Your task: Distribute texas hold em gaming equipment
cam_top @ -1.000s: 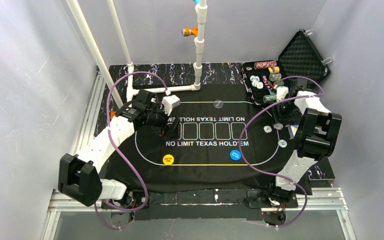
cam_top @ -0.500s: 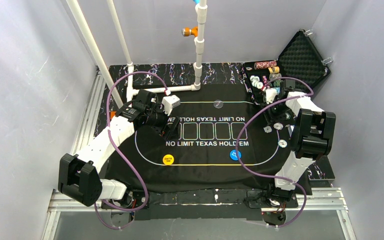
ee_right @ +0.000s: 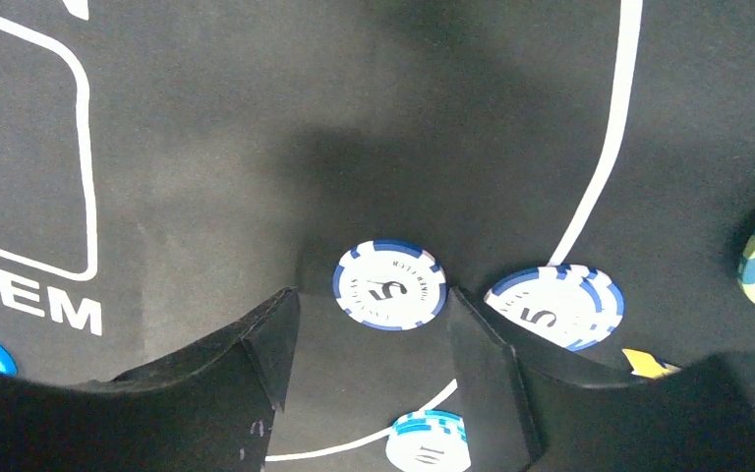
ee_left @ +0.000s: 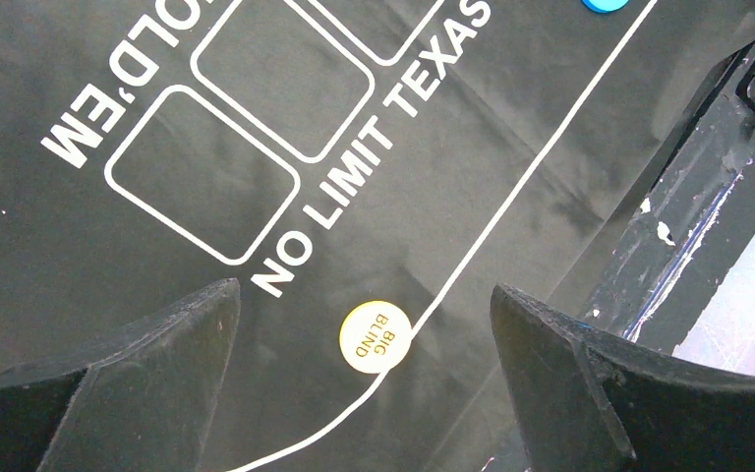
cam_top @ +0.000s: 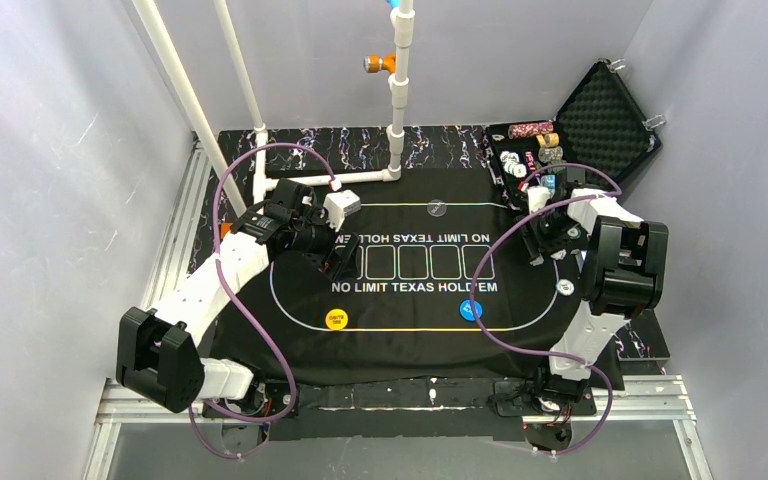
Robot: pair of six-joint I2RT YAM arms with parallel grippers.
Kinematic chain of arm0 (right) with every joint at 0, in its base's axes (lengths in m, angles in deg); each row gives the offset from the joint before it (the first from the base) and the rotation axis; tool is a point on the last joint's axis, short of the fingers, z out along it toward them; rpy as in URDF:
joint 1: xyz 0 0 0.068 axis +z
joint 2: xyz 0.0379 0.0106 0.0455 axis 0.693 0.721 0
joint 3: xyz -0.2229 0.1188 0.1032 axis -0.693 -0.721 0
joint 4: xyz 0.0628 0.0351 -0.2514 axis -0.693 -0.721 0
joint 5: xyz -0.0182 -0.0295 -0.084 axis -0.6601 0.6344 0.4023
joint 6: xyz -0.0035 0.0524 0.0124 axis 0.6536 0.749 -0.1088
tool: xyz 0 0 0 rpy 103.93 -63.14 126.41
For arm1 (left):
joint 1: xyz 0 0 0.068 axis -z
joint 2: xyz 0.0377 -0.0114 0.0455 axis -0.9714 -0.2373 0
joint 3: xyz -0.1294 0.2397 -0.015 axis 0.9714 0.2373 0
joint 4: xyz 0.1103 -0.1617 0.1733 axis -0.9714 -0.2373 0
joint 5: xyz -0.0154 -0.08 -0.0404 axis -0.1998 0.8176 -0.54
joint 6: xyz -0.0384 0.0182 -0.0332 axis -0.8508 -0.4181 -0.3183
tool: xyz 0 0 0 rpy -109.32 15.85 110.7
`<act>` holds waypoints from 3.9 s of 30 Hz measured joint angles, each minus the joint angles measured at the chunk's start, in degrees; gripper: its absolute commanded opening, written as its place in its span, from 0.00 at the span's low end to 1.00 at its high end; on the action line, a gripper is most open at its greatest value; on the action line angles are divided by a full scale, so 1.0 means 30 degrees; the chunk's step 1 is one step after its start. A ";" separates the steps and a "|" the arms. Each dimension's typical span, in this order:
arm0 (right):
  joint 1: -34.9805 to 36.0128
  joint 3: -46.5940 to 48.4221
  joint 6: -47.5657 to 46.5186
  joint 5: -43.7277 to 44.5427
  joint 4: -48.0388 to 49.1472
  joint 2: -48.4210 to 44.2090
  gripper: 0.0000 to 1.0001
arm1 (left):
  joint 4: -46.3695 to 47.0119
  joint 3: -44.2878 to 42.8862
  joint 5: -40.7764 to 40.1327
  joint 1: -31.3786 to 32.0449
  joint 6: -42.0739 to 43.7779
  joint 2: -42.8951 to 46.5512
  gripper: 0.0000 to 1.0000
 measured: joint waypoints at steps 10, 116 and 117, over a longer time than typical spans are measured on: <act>0.0605 -0.0219 0.0124 0.0962 0.0321 -0.0044 0.61 | 0.0000 0.0000 0.0000 0.0000 0.0000 0.0000 0.98; -0.0503 0.2186 0.0481 0.1188 -0.2973 -0.2543 0.75 | -0.0160 0.0000 0.1581 -0.1144 -0.0291 -0.0750 0.98; -0.0503 0.2171 0.0430 0.1231 -0.2878 -0.2375 0.75 | -0.0168 0.0000 0.1581 -0.1144 -0.0291 -0.0729 0.98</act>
